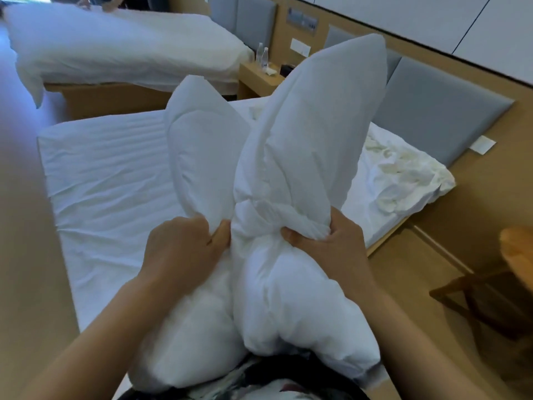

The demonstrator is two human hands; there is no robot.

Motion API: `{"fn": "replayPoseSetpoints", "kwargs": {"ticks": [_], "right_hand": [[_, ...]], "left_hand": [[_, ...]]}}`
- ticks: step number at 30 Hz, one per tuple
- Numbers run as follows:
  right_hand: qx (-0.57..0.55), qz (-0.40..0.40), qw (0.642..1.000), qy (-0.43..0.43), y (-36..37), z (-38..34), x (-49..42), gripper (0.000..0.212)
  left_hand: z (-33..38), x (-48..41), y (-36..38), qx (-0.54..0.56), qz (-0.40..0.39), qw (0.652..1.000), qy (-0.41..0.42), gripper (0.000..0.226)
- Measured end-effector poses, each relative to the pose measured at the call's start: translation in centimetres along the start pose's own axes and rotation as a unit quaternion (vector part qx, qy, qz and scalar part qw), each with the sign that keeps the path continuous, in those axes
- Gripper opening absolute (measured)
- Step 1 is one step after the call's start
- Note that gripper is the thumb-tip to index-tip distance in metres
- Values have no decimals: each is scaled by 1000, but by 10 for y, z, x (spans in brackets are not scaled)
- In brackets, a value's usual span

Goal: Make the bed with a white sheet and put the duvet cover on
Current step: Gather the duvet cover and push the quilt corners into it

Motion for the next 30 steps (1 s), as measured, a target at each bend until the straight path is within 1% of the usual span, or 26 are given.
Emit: {"fn": "replayPoseSetpoints", "kwargs": {"ticks": [4, 8, 12, 14, 16, 17, 18, 19, 20, 21, 22, 23, 26, 30], "right_hand": [[-3, -15, 998, -58, 16, 3, -60, 30], [-15, -78, 991, -108, 38, 5, -119, 30], [-30, -151, 973, -174, 63, 3, -172, 30], [-32, -176, 963, -201, 75, 4, -197, 32], [-20, -194, 956, -220, 95, 16, -227, 34], [-6, -212, 952, -220, 109, 26, -240, 35], [22, -239, 947, -212, 124, 41, -251, 36], [69, -276, 938, -198, 140, 57, -260, 40], [129, -317, 922, -184, 156, 74, -266, 46], [187, -349, 902, -173, 169, 90, -268, 52], [225, -368, 886, -169, 179, 104, -268, 56], [238, -374, 881, -166, 187, 113, -268, 58], [229, -360, 889, -165, 196, 114, -271, 60], [212, -358, 889, -193, 198, 95, -280, 53]], "left_hand": [[-2, -42, 10, -9, 38, 999, -28, 52], [-5, -75, 22, -17, 87, 993, -81, 51], [-10, -96, 35, -37, 134, 979, -150, 54], [-10, -107, 47, -79, 162, 974, -139, 58], [-17, -120, 63, -138, 220, 960, -105, 58], [-22, -125, 75, -144, 221, 957, -118, 56], [-31, -129, 91, -128, 176, 963, -162, 54], [-39, -130, 107, -111, 106, 961, -231, 51], [-49, -126, 125, -97, 29, 949, -299, 49], [-58, -119, 141, -92, -20, 934, -344, 48], [-64, -112, 152, -87, -45, 923, -372, 48], [-68, -107, 159, -76, -50, 916, -391, 48], [-73, -106, 162, -84, -35, 914, -396, 47], [-67, -128, 153, -51, -40, 901, -429, 47]]}}
Point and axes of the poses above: each hand's wrist, its own x-axis away from the middle knuckle, its own y-axis out of the palm, z = x × y, the point moved 1 cm from there along -x, towards the middle knuckle, and after that the axes turned 5 degrees about z, right-handed, at the moved point
